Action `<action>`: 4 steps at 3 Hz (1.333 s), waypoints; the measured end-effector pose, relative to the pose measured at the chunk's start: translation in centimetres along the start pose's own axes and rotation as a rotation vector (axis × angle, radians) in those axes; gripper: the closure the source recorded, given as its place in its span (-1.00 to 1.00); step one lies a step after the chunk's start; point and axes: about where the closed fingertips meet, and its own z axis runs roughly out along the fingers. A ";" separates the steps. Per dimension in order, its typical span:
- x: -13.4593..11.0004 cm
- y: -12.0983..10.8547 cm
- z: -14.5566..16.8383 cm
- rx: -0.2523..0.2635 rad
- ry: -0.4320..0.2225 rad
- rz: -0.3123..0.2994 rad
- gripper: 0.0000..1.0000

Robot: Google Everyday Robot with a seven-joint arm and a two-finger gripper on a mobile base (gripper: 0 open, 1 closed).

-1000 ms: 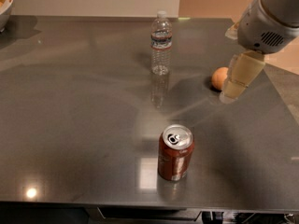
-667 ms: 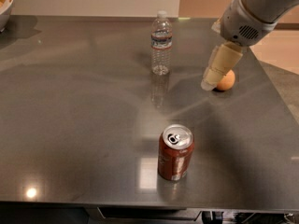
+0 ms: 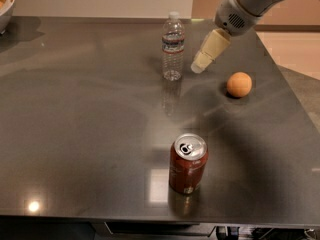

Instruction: Move water bottle near orange

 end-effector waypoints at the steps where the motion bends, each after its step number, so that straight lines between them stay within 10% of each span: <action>1: -1.3 -2.4 1.9 0.001 -0.044 0.064 -1.00; 4: -5.8 -6.0 6.9 0.060 -0.167 0.129 -1.00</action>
Offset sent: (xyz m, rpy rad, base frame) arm 0.0880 0.0302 -0.0064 0.1647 -0.0681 -0.1299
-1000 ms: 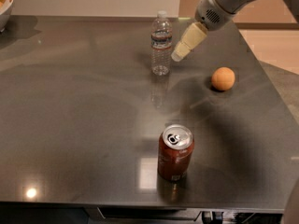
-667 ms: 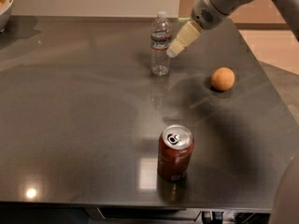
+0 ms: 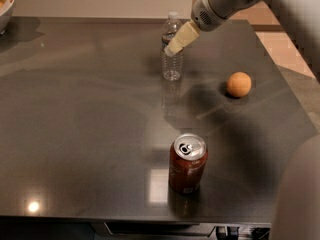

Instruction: Move water bottle near orange

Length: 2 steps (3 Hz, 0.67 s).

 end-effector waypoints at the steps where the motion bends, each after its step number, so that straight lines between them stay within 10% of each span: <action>1: -1.0 -0.1 0.9 -0.012 -0.030 0.013 -1.00; 2: -1.6 0.1 1.0 -0.033 -0.052 0.024 -0.65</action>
Offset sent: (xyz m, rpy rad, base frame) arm 0.0079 0.0185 0.0141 0.1008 0.0086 0.0201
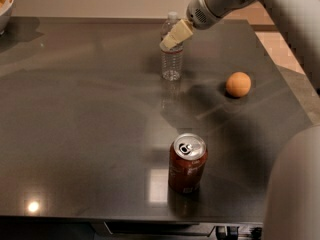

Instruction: Move water bottle near orange

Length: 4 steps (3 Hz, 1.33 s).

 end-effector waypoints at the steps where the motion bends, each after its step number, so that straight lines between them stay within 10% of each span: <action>1: -0.5 0.6 -0.5 -0.026 -0.011 0.002 -0.19; 4: 0.8 2.0 -5.4 -0.076 0.019 0.015 1.00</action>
Offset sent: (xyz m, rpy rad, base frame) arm -0.0293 -0.0017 0.0257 0.0472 0.0436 0.0614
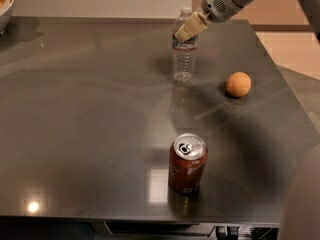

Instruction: Move water bottle near orange

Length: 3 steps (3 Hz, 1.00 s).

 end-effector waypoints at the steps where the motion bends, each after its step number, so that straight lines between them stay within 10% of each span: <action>1: 1.9 -0.5 -1.6 0.023 0.011 0.034 1.00; 3: 5.7 -2.2 -3.7 0.086 -0.020 0.085 1.00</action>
Offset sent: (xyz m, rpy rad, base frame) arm -0.0177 -0.0802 -0.0110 0.0394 -0.0240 -0.1359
